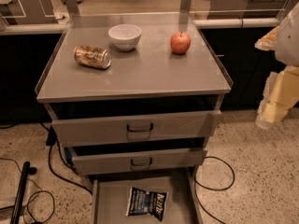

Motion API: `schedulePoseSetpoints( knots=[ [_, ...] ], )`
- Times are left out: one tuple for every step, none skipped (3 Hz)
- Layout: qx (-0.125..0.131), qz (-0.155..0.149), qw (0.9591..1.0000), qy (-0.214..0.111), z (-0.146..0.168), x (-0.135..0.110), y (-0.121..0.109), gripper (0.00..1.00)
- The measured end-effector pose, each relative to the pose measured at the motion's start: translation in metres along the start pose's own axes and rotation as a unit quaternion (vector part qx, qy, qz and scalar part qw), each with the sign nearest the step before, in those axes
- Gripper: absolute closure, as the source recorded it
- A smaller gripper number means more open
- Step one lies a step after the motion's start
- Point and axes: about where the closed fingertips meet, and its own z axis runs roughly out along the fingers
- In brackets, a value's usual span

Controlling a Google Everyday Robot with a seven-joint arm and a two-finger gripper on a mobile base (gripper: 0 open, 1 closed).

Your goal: Pick blue chip bag from bottom drawer and place on counter

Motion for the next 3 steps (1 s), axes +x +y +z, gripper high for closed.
schedulePoseSetpoints(
  knots=[
    [0.0, 0.0, 1.0, 0.0, 0.0, 0.0, 0.0, 0.0],
    [-0.011, -0.002, 0.9998, -0.014, 0.021, -0.002, 0.014, 0.0],
    [-0.027, -0.004, 0.9988, -0.041, 0.053, -0.002, 0.032, 0.0]
  ],
)
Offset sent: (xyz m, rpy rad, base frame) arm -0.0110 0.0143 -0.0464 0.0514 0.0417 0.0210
